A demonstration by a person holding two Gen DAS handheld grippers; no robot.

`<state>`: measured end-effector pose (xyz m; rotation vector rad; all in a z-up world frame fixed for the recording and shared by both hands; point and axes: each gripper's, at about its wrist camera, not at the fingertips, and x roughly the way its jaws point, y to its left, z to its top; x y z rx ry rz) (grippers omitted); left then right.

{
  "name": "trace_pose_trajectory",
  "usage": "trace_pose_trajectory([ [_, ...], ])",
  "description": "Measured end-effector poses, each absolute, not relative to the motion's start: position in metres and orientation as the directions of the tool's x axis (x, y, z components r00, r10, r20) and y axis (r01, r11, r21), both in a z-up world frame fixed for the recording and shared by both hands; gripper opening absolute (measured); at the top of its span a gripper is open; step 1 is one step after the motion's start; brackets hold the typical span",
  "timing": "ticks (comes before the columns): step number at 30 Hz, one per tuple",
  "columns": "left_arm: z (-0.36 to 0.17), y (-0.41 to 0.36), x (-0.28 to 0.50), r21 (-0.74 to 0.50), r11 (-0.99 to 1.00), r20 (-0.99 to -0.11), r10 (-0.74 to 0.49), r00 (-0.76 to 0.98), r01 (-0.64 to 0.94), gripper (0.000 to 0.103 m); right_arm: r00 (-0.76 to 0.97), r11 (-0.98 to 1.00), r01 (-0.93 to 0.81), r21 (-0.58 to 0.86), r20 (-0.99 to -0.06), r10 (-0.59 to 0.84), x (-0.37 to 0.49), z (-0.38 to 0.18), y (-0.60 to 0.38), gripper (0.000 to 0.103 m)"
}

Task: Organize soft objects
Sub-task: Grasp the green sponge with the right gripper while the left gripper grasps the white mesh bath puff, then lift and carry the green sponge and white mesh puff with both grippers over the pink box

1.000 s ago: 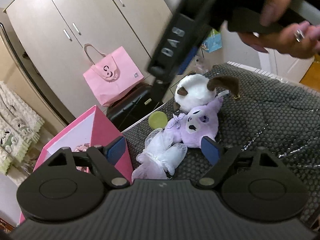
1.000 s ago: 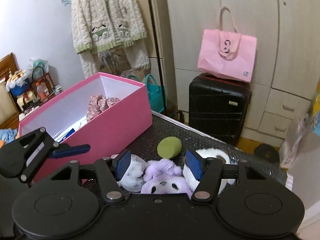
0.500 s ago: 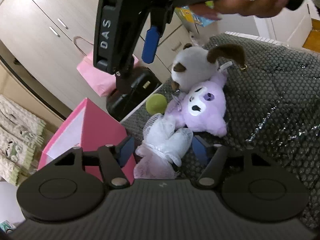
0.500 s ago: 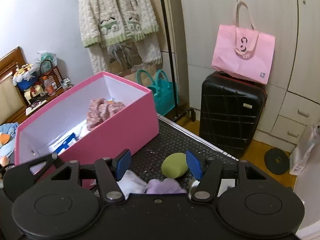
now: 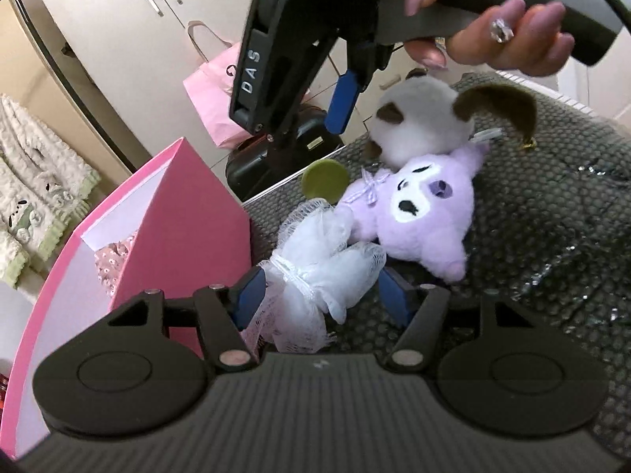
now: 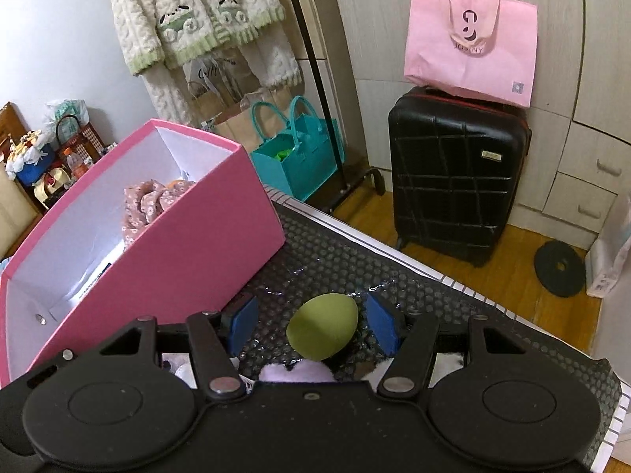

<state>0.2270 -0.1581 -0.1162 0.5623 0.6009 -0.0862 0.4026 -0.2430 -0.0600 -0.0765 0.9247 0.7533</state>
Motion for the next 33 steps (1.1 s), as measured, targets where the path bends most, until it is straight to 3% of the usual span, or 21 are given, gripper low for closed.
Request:
trace_pose_trajectory([
  [9, -0.123, -0.161, 0.233, 0.5, 0.843, -0.543, 0.129, 0.83, 0.196, 0.065, 0.323, 0.75, -0.608, 0.259, -0.782, 0.533, 0.415, -0.077, -0.231, 0.066],
  [13, -0.12, -0.16, 0.235, 0.491, 0.852, -0.54, 0.134, 0.831, 0.181, 0.066, 0.31, 0.759, -0.606, 0.238, -0.808, 0.501, 0.415, -0.084, -0.227, 0.056],
  [15, -0.12, -0.158, 0.236, 0.481, 0.859, -0.537, 0.131, 0.833, 0.175, 0.06, 0.325, 0.767, -0.605, 0.213, -0.814, 0.482, 0.413, -0.084, -0.227, 0.048],
  [18, -0.123, -0.156, 0.24, 0.489, 0.859, -0.53, 0.157, 0.833, 0.149, 0.04, 0.329, 0.77, -0.598, 0.224, -0.807, 0.49, 0.412, -0.081, -0.234, 0.046],
  [20, -0.124, -0.153, 0.24, 0.486, 0.862, -0.532, 0.16, 0.831, 0.145, 0.035, 0.338, 0.771, -0.597, 0.222, -0.802, 0.492, 0.41, -0.079, -0.236, 0.046],
  [33, -0.125, -0.151, 0.23, 0.469, 0.876, -0.495, 0.157, 0.855, 0.11, 0.031, 0.384, 0.762, -0.603, 0.234, -0.753, 0.535, 0.375, -0.054, -0.246, 0.046],
])
